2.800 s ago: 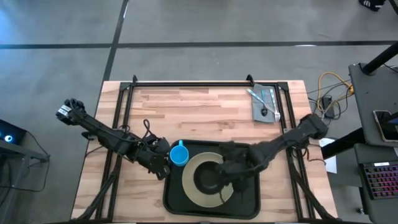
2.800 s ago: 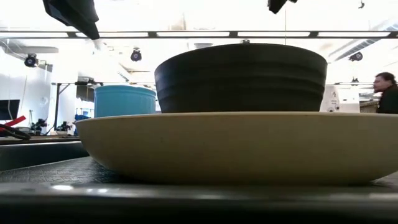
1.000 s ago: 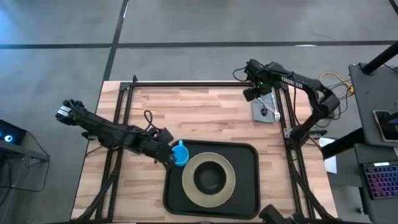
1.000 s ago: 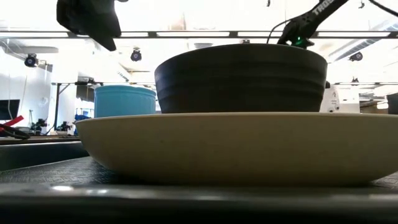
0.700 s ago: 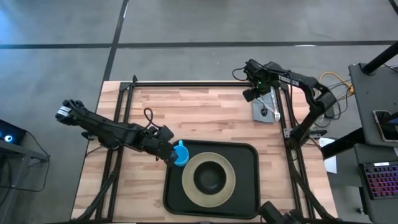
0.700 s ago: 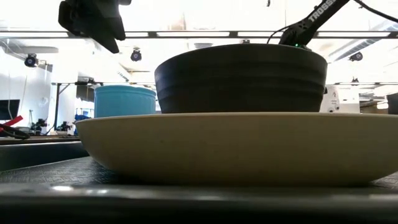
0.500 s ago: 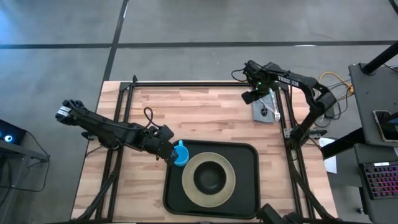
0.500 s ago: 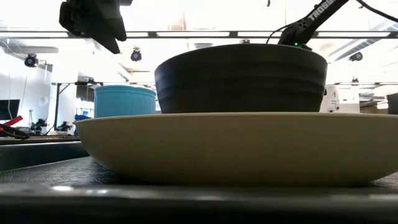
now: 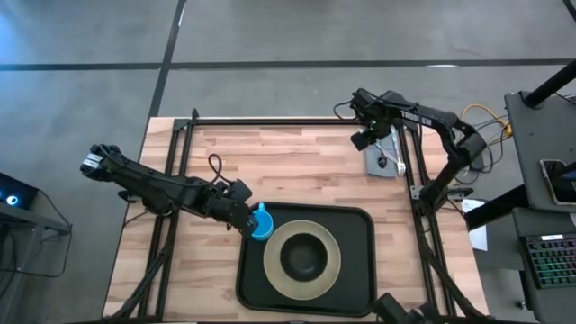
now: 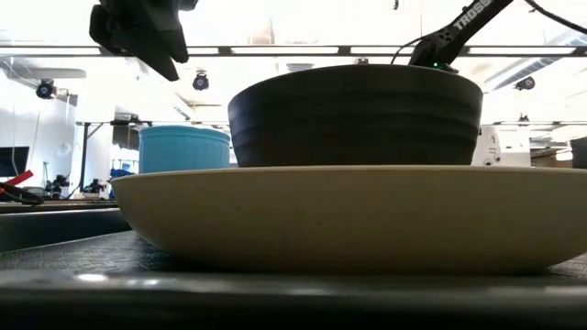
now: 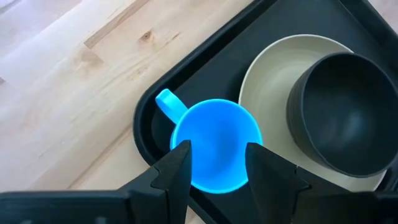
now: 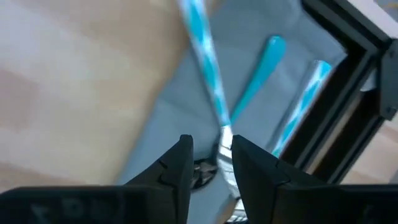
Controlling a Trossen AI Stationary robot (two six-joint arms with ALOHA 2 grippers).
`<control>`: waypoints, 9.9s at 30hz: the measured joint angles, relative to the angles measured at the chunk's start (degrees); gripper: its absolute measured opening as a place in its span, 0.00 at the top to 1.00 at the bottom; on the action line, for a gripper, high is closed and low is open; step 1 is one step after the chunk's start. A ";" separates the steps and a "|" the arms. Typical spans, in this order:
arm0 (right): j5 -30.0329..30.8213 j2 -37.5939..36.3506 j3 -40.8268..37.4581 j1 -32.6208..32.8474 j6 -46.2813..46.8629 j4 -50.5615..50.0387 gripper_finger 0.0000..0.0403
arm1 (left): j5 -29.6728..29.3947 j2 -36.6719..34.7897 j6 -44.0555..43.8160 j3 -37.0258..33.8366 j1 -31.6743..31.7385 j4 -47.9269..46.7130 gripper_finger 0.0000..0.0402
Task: Set up tray
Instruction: Remove the silverware from the gray napkin on the black serving tray, then put the gray napkin to the right side of the brown plate on the black serving tray
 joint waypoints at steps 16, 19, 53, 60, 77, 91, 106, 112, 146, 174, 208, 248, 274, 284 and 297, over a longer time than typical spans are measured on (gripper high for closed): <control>1.92 15.83 8.35 -3.67 -9.47 -0.70 0.79 | 0.25 0.00 -4.00 0.00 0.33 0.03 0.67; 2.11 18.38 10.75 -4.14 -12.45 -1.62 0.78 | 0.39 0.00 -5.37 0.00 0.33 0.07 0.67; -4.59 20.89 13.60 -6.73 -18.88 -6.15 0.93 | 0.01 0.00 -6.91 -0.02 0.35 0.20 0.67; -4.83 16.47 13.60 -5.55 -21.72 -6.27 0.94 | 0.02 0.00 -6.91 -0.02 0.35 0.20 0.67; -5.59 15.01 13.60 16.19 -45.77 -2.03 0.92 | 0.03 0.00 -6.73 0.00 0.33 0.20 0.67; 10.23 21.99 13.60 30.84 -63.12 3.00 0.91 | 0.04 0.00 -6.73 0.00 0.22 0.20 0.67; 10.68 21.84 13.60 33.03 -55.83 7.89 0.87 | 0.03 0.00 -5.42 0.00 0.22 0.24 0.67; 12.47 21.57 13.60 33.47 -52.15 8.80 0.74 | 0.03 0.00 -5.42 0.00 0.20 0.55 0.67; 2.67 -2.64 -3.91 16.04 23.50 -2.97 0.67 | 0.03 0.00 -2.16 -0.07 0.20 0.42 0.67; 3.97 -0.49 -16.31 -4.18 24.37 16.45 0.75 | 0.03 0.00 -1.75 -0.09 0.24 0.44 0.67; -6.12 1.25 -15.55 1.30 25.29 10.84 0.86 | -0.69 0.00 -1.77 -0.12 0.21 0.44 0.67; -42.65 -6.25 -8.05 9.88 29.28 33.15 0.98 | -1.69 0.02 0.79 -0.13 0.14 0.43 0.67; -11.68 -1.57 -7.82 9.80 23.36 25.51 0.98 | -1.67 0.02 0.16 -0.13 1.54 2.60 0.67; -11.46 2.56 -7.82 11.65 19.92 27.62 0.98 | -1.32 0.02 -0.96 -0.13 2.08 7.05 0.67; 1.79 1.11 -7.75 15.72 14.38 32.25 0.70 | -1.32 0.02 -0.94 -0.13 2.76 10.54 0.67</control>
